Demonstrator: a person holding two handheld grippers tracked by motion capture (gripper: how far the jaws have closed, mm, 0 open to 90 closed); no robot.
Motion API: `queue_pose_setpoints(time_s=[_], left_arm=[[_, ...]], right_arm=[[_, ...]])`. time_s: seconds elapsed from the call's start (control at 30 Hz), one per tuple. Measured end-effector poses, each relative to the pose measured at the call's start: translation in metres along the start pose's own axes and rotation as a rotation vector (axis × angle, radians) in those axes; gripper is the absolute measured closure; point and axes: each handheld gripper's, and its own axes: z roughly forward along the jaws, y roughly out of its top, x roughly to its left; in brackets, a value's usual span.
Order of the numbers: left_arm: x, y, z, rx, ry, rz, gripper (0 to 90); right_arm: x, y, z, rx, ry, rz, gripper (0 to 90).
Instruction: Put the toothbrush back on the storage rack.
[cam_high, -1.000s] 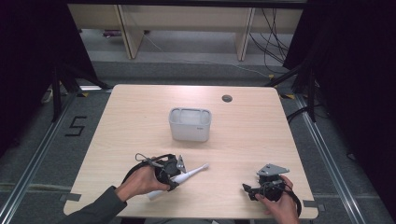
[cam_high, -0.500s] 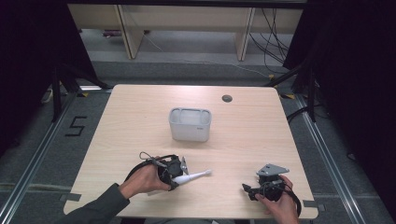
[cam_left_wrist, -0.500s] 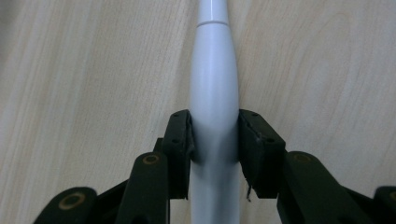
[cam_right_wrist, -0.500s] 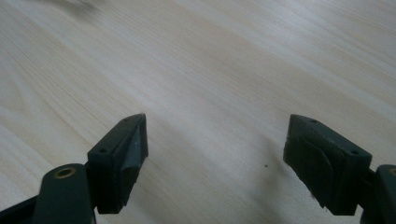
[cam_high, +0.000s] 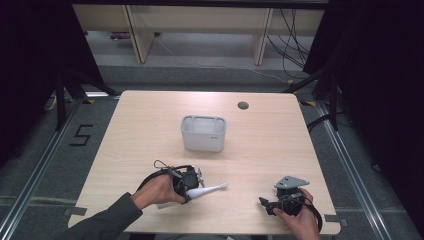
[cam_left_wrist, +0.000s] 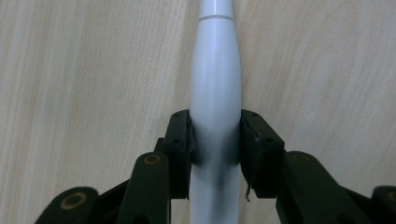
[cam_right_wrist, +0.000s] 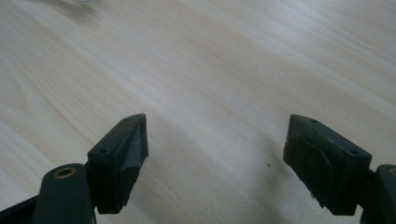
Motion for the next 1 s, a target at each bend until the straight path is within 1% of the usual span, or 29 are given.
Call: queue_pose_setpoints(time_s=[0.03,0.07,0.1,0.23,0.3,0.33,0.37,0.4,0.5,0.53,0.57,0.6,0.63,0.67,0.7,0.73,0.77,0.8,0.83,0.87,0.97,1.0], left_arm=[[0.0,0.0,0.0,0.0,0.0,0.0,65.7],[0.0,0.0001,0.0004,0.004,-0.003,0.001,65.7],[-0.0001,0.0001,0.0005,0.005,-0.003,0.001,65.6],[0.0005,0.0014,0.0006,0.012,-0.007,-0.001,65.7],[0.0,0.0015,0.0008,0.01,-0.002,0.007,65.8],[-0.0004,0.0019,0.0007,0.016,-0.006,0.017,65.8],[-0.0003,0.0023,0.0008,0.021,-0.013,0.013,65.9],[-0.0001,0.0029,0.0009,0.026,-0.018,0.008,65.9],[0.0001,0.005,0.0011,0.035,-0.009,0.017,65.9],[0.0001,0.005,0.0011,0.035,-0.009,0.017,66.0],[-0.0003,0.0057,0.001,0.04,-0.007,0.017,66.0],[-0.0001,0.0059,0.001,0.042,-0.007,0.017,66.0],[-0.0001,0.0059,0.001,0.042,-0.007,0.017,66.0],[0.0002,0.0061,0.0012,0.043,-0.01,0.014,66.1],[0.0009,0.007,0.0012,0.052,-0.014,0.015,66.1],[0.0009,0.007,0.0012,0.052,-0.014,0.015,66.1],[0.0009,0.0076,0.0012,0.056,-0.013,0.017,66.1],[0.0009,0.0076,0.0012,0.056,-0.013,0.017,66.1],[0.0004,0.0081,0.0012,0.059,-0.011,0.001,66.1],[0.0004,0.0083,0.0013,0.06,-0.01,-0.002,66.2],[0.0006,0.0082,0.0014,0.056,-0.01,-0.001,66.2],[-0.0005,0.0077,0.0013,0.05,-0.008,0.001,66.2]], right_arm=[[0.0,0.0,0.0,0.0,0.0,0.0,22.5],[-0.0007,-0.0005,0.0004,-0.005,-0.002,-0.016,22.5],[0.0004,-0.001,0.0011,-0.001,0.0,-0.006,22.5],[-0.0001,-0.0009,0.0011,-0.003,-0.003,-0.013,22.5],[0.0,-0.0011,0.0012,-0.003,-0.001,-0.012,22.5],[0.0001,-0.0006,0.0009,0.004,0.001,-0.008,22.5],[-0.0002,-0.0007,0.0011,0.002,-0.001,-0.014,22.5],[0.0007,-0.0005,0.0006,0.004,0.002,0.0,22.5],[0.001,-0.0007,0.001,0.007,0.003,-0.002,22.5],[0.0004,-0.0009,0.0015,0.003,0.001,-0.014,22.5],[0.0004,-0.0008,0.0015,0.002,0.0,-0.016,22.5],[0.0011,-0.0007,0.0012,0.004,0.002,-0.007,22.5],[0.0011,-0.0007,0.0012,0.004,0.002,-0.007,22.5],[0.0029,-0.0011,0.0012,0.014,0.006,0.015,22.5],[0.0014,-0.0013,0.0023,0.003,0.002,-0.012,22.5],[0.0012,-0.0011,0.0023,0.002,-0.001,-0.017,22.5],[0.0017,-0.0008,0.0014,0.006,0.003,-0.007,22.5],[0.0017,-0.0008,0.0014,0.006,0.003,-0.007,22.5],[0.0011,-0.0015,0.0021,0.001,-0.001,-0.016,22.5],[0.0005,-0.0012,0.0019,0.006,0.003,-0.014,22.5],[0.0003,-0.0009,0.0017,0.003,0.001,-0.015,22.5],[0.0014,-0.0008,0.0012,0.004,0.003,0.003,22.5]])
